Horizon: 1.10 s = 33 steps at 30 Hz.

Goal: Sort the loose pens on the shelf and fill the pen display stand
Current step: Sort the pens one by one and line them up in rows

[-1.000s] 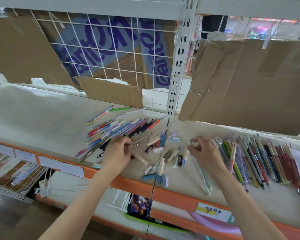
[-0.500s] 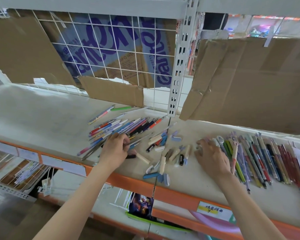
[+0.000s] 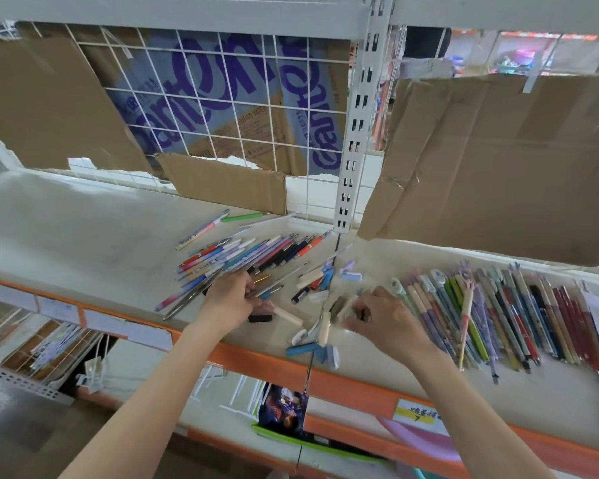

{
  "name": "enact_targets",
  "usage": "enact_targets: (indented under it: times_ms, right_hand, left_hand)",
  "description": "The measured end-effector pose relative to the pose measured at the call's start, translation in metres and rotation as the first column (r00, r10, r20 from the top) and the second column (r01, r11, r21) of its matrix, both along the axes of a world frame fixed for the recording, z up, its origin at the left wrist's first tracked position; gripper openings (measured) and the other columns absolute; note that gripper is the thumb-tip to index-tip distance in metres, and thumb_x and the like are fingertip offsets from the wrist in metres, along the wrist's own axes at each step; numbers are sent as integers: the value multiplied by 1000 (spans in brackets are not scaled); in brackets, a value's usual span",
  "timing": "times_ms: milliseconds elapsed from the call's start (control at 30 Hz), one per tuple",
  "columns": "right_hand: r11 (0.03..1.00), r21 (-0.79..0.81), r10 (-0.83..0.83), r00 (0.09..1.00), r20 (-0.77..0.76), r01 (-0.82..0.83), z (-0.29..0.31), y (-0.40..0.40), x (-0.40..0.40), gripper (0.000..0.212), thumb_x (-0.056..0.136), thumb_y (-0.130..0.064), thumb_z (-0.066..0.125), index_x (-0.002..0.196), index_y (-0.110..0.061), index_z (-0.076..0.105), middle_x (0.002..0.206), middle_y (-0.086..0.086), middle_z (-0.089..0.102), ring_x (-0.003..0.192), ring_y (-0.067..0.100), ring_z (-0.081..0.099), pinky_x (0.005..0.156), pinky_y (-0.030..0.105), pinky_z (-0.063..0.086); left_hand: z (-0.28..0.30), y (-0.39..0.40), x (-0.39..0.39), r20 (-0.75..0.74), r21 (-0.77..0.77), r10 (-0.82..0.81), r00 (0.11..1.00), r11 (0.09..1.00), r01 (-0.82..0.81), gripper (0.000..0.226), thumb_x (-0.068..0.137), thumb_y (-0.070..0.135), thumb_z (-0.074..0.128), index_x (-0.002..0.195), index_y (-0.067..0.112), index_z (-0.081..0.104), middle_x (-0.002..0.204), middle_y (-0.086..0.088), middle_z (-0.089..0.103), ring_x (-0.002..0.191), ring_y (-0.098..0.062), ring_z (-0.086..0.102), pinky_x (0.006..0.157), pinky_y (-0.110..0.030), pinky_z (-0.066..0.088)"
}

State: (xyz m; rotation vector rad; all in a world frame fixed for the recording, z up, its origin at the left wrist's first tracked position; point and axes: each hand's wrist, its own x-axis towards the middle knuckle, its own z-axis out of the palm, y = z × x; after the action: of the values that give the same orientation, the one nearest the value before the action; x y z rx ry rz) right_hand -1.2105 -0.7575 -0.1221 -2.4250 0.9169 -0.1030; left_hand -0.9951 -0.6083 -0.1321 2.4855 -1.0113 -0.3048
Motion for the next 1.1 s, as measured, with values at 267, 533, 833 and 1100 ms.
enact_targets:
  times_ms: [267, 533, 833, 1100]
  right_hand:
    - [921, 387, -182, 915, 360, 31, 15, 0, 3, 20, 82, -18, 69, 77, -22, 50, 78, -2, 64, 69, 9, 57, 62, 17, 44]
    - [879, 450, -150, 806, 572, -156, 34, -1, 7, 17, 92, -16, 58, 87, -29, 67, 62, -17, 56, 56, 5, 44, 58, 12, 39]
    - [879, 444, -160, 768, 620, -175, 43, 1, 5, 16, 91, -15, 59, 90, -28, 68, 63, -20, 55, 64, 11, 44, 67, 13, 41]
    - [901, 408, -117, 823, 555, -147, 42, 8, 10, 10, 88, -19, 63, 92, -25, 70, 67, -1, 51, 61, 10, 42, 64, 22, 37]
  left_hand:
    - [11, 9, -9, 49, -262, -52, 997, 963, 63, 12, 84, 29, 67, 87, 19, 72, 74, 13, 58, 66, -3, 51, 61, -25, 36]
    - [40, 7, -47, -102, -387, -316, 943, 886, 255, 25, 95, 17, 52, 117, 19, 64, 84, 14, 66, 75, 1, 58, 62, -15, 45]
    - [47, 7, -57, -183, -418, -387, 904, 863, 285, 22, 91, 10, 57, 110, 16, 66, 83, 21, 63, 82, 13, 59, 71, -4, 43]
    - [53, 5, -62, -201, -406, -373, 906, 873, 270, 15, 89, 10, 60, 99, 16, 70, 67, 18, 62, 64, 12, 58, 61, -4, 40]
